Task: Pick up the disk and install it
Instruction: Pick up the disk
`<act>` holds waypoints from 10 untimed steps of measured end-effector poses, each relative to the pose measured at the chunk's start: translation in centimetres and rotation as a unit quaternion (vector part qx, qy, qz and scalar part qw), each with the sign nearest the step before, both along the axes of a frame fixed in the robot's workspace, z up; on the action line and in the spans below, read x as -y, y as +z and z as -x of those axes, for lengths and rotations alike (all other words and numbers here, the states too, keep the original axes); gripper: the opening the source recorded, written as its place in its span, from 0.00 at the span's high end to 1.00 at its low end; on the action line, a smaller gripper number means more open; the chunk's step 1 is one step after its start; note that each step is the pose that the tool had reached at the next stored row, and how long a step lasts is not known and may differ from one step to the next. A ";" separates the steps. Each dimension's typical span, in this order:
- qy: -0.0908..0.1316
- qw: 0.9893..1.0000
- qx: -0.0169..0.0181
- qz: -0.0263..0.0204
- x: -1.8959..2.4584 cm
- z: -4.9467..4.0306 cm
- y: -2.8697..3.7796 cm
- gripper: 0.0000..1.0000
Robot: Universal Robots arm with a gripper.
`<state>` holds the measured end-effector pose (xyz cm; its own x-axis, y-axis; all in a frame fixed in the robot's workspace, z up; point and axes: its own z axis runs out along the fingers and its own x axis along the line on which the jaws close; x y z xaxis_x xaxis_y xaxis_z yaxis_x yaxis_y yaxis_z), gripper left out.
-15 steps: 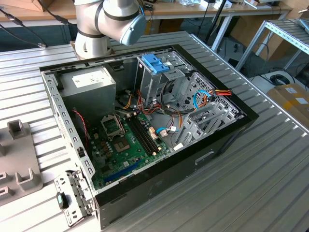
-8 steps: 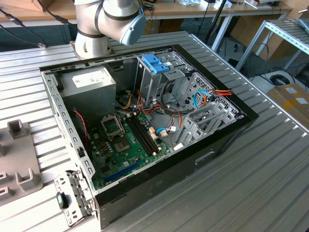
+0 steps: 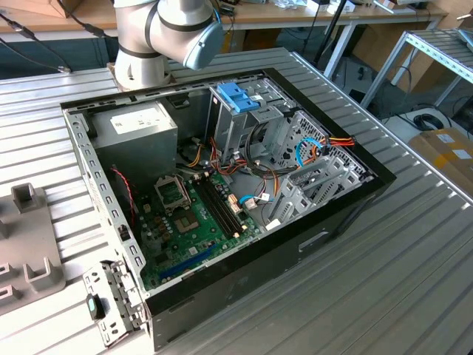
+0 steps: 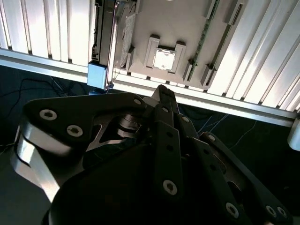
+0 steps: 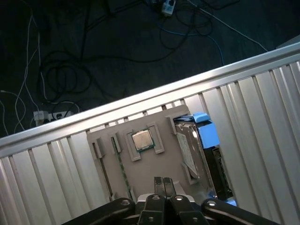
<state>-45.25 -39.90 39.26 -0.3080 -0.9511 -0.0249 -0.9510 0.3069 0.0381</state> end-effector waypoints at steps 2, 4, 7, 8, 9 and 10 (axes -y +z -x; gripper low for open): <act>0.008 1.000 0.000 0.000 -0.01 0.01 0.00 0.90; 0.016 1.000 0.000 0.000 -0.01 0.01 0.00 0.90; 0.028 1.000 0.000 0.000 0.00 0.00 0.00 0.90; 0.031 1.000 0.000 0.000 0.00 0.00 0.00 0.90; 0.036 0.999 0.000 0.000 0.00 0.00 0.00 0.90; 0.041 0.999 0.000 0.000 0.00 0.00 0.00 0.90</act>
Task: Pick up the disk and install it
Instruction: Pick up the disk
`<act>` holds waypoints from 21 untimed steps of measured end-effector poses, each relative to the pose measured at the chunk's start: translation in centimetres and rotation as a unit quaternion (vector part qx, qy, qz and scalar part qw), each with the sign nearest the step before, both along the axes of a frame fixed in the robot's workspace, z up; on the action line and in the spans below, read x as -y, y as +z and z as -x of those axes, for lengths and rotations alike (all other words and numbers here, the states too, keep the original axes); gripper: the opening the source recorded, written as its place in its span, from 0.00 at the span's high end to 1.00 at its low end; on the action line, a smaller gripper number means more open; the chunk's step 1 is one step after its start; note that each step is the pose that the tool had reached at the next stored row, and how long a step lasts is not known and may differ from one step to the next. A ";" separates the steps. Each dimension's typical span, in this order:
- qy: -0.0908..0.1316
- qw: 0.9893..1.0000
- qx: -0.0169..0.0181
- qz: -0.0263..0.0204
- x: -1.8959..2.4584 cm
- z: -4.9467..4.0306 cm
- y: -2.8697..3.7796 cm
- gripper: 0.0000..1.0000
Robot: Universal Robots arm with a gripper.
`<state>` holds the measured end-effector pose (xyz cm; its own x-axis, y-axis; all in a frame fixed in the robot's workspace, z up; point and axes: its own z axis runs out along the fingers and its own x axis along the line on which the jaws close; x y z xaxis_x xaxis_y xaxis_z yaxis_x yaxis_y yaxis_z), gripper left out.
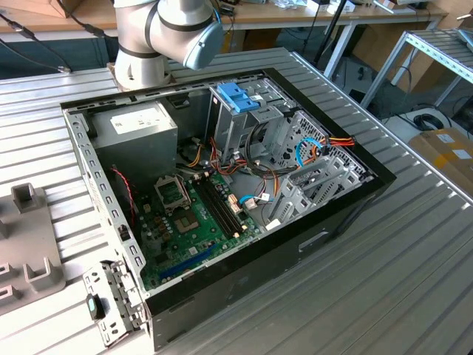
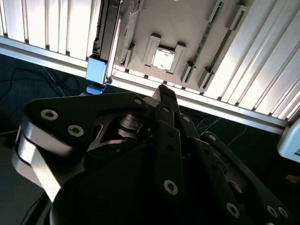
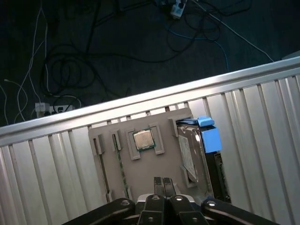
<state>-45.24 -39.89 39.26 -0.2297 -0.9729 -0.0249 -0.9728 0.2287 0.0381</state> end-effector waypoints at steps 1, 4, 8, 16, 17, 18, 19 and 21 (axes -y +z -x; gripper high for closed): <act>0.003 1.000 0.000 0.000 0.00 0.00 0.00 0.90; 0.013 1.000 0.000 0.000 -0.01 0.00 0.00 0.90; 0.027 1.000 0.000 0.000 -0.02 0.00 0.00 0.90; 0.048 0.999 0.000 0.000 -0.23 0.00 0.00 0.90; 0.050 0.999 0.000 0.000 -0.33 -0.01 0.00 0.90; 0.051 0.999 0.000 0.000 -0.41 -0.02 0.00 0.90; 0.052 0.999 0.000 0.000 -0.49 -0.02 0.00 0.90; 0.054 0.999 0.000 0.000 -0.71 -0.05 0.00 0.90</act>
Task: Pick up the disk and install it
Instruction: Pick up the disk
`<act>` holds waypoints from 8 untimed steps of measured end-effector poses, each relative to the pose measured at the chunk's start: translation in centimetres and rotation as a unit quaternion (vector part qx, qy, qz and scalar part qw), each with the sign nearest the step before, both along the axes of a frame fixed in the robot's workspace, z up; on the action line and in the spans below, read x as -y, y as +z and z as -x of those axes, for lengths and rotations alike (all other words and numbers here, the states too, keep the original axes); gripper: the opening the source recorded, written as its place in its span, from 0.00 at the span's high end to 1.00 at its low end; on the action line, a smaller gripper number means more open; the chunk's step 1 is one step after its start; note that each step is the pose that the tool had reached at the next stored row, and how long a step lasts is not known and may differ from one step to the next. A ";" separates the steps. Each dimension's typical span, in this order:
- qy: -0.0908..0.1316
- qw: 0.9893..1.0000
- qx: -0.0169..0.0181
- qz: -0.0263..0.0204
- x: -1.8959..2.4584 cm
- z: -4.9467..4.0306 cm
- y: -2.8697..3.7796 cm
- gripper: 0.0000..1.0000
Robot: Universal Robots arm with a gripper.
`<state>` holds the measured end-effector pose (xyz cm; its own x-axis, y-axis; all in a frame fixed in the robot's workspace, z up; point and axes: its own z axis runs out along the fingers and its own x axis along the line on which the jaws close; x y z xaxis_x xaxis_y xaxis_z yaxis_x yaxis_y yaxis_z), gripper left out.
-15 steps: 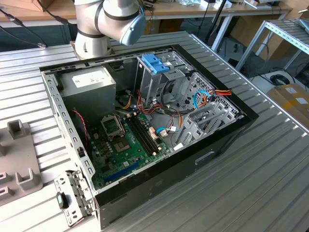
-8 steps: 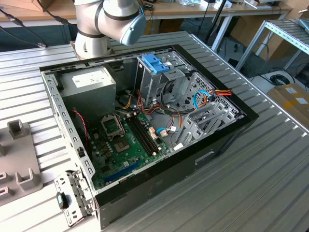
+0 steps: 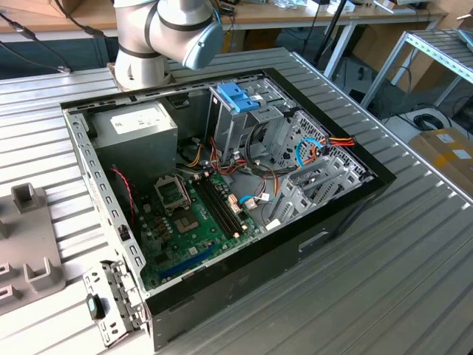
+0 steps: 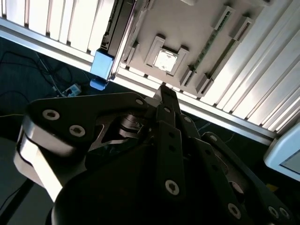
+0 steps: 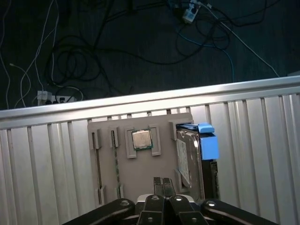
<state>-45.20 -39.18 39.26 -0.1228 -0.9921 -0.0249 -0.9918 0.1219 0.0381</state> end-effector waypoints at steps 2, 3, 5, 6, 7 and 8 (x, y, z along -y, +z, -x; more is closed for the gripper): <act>0.001 1.000 0.000 0.000 -0.11 -0.02 0.00 0.90; 0.002 1.000 0.000 0.000 -0.13 -0.02 0.00 0.90; 0.005 1.000 0.000 0.000 -0.16 -0.02 0.00 0.90; 0.006 1.000 0.000 0.000 -0.18 -0.03 0.00 0.90; 0.007 1.000 0.000 0.000 -0.18 -0.03 0.00 0.90; 0.007 1.000 0.000 0.000 -0.18 -0.02 0.00 0.90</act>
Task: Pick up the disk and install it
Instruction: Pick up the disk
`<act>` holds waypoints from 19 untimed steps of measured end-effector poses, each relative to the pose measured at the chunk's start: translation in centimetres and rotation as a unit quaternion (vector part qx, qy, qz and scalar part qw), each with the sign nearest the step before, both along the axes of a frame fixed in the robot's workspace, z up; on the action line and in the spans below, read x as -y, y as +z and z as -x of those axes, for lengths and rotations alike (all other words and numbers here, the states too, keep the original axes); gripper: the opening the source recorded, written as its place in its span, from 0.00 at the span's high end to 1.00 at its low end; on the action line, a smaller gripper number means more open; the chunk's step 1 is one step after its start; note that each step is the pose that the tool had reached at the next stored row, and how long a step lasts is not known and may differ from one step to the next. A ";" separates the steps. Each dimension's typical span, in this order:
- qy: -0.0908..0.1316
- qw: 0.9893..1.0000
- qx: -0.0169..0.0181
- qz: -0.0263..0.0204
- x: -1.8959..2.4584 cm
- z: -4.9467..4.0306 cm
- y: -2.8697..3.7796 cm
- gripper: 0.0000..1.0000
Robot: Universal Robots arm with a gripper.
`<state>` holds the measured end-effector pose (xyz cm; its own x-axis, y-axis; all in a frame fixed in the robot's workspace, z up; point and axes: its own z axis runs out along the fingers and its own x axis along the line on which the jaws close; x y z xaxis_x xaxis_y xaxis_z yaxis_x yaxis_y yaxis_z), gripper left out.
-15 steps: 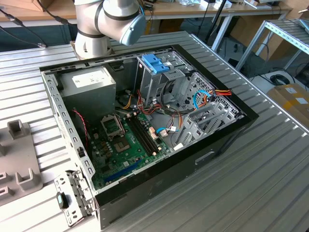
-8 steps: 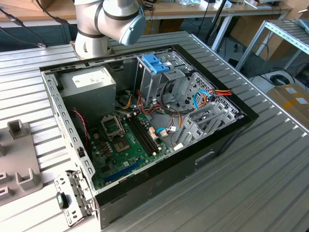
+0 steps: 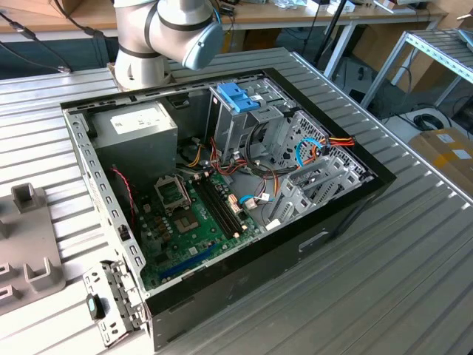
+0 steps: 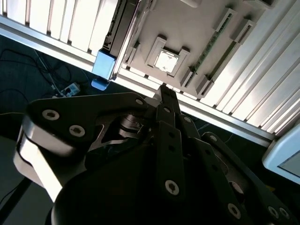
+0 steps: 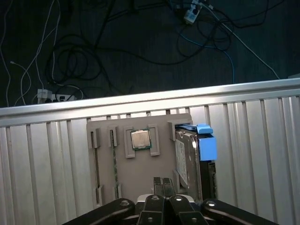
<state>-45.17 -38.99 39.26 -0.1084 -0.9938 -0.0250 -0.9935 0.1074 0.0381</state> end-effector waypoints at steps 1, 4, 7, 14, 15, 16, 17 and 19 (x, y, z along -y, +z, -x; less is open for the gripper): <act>0.000 1.000 0.000 0.000 0.00 0.00 0.00 0.90; 0.000 1.000 0.000 0.000 0.00 0.00 0.00 0.90; 0.000 1.000 0.000 0.000 0.00 0.00 0.00 0.89; 0.000 1.000 0.000 0.000 0.00 0.00 0.00 0.58; 0.000 1.000 0.000 0.000 0.00 0.00 0.00 0.52; 0.000 1.000 0.000 0.000 0.00 0.00 0.00 0.52; 0.000 1.000 0.000 0.000 0.00 0.00 0.00 0.52; 0.000 1.000 0.000 0.000 0.00 0.00 0.00 0.52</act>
